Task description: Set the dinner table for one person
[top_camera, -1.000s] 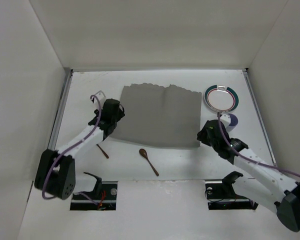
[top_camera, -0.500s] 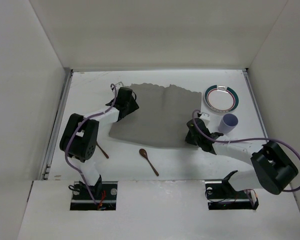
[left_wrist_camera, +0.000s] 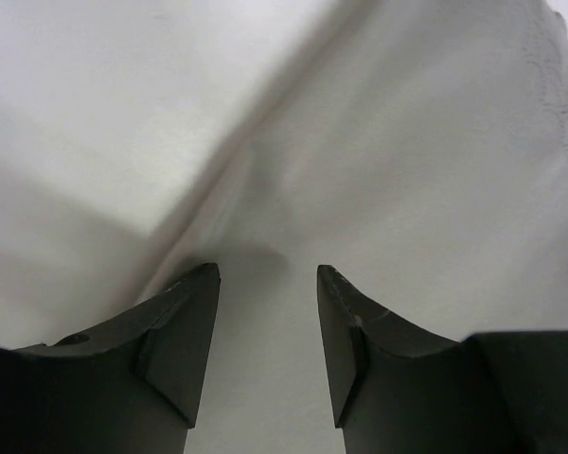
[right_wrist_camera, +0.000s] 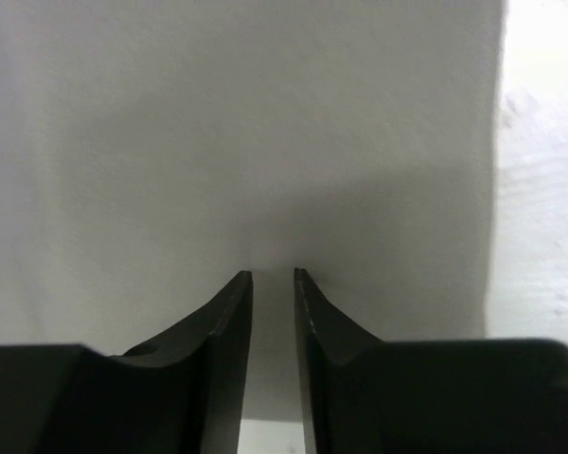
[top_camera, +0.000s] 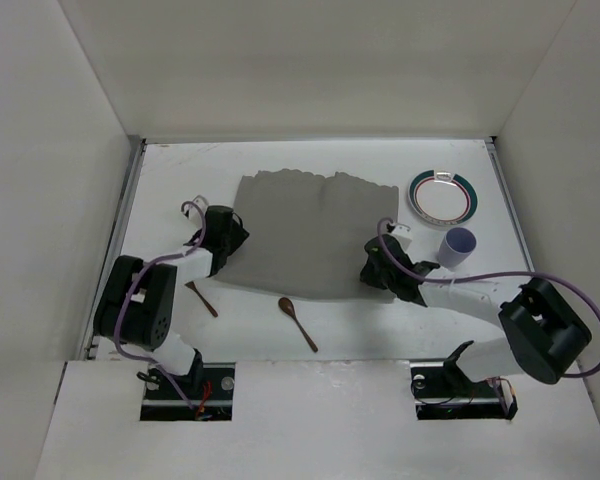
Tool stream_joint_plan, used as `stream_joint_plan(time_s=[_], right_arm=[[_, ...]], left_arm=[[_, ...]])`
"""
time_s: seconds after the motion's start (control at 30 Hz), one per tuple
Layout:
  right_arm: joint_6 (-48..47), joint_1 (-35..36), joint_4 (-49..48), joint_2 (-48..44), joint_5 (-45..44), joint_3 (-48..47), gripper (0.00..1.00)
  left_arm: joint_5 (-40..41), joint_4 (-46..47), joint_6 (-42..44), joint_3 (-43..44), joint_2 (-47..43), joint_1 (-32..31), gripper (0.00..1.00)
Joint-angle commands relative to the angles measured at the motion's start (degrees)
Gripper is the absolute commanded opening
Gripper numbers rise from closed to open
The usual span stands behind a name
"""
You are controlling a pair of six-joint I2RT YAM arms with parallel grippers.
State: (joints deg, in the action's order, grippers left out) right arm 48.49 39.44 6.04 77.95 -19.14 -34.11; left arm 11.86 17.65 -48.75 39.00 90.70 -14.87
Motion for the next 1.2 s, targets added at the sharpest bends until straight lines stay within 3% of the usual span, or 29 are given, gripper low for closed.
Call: stream_joint_plan(time_s=[0.0,0.17,0.23,0.37,0.5,0.6,0.93,1.03,1.17], right_arm=[[-3.0,0.5,0.4,1.9,-0.3,-6.5,0.33],[-5.9,-0.6,-2.9,6.9,0.5,-14.0,0.46],[-6.5,-2.7,-4.1,10.4,1.3,-16.9,0.5],[-6.7,-7.1,-5.3,17.5,4.6,-22.6,0.5],[-6.7,-10.3,-6.5,16.5,3.4,-20.9,0.52],[-6.8,-12.3,-7.5,13.4,5.1,-17.8,0.57],[-6.0,-16.1,-9.6,9.6,6.0,-11.6,0.59],[-5.2,-18.2,-9.5,9.8,5.3,-10.6,0.61],[-5.4,-20.4,-10.6,7.5,4.5,-8.4,0.63]], left_arm=[[5.7,-2.7,-0.2,-4.0,-5.3,0.8,0.45],[7.2,-4.3,3.5,-2.0,-11.2,-1.4,0.46],[12.5,-6.3,4.9,-0.7,-12.0,-1.8,0.48],[17.4,-7.7,6.6,3.0,-10.1,-1.3,0.54],[7.7,-10.0,10.5,9.8,-2.4,0.7,0.63],[-2.7,-8.5,10.1,11.9,2.9,2.8,0.62],[-6.6,-8.3,12.5,18.9,14.4,3.8,0.62],[-10.9,-6.5,12.2,19.0,15.4,3.6,0.53],[-12.2,-4.9,10.6,18.4,15.7,3.4,0.18]])
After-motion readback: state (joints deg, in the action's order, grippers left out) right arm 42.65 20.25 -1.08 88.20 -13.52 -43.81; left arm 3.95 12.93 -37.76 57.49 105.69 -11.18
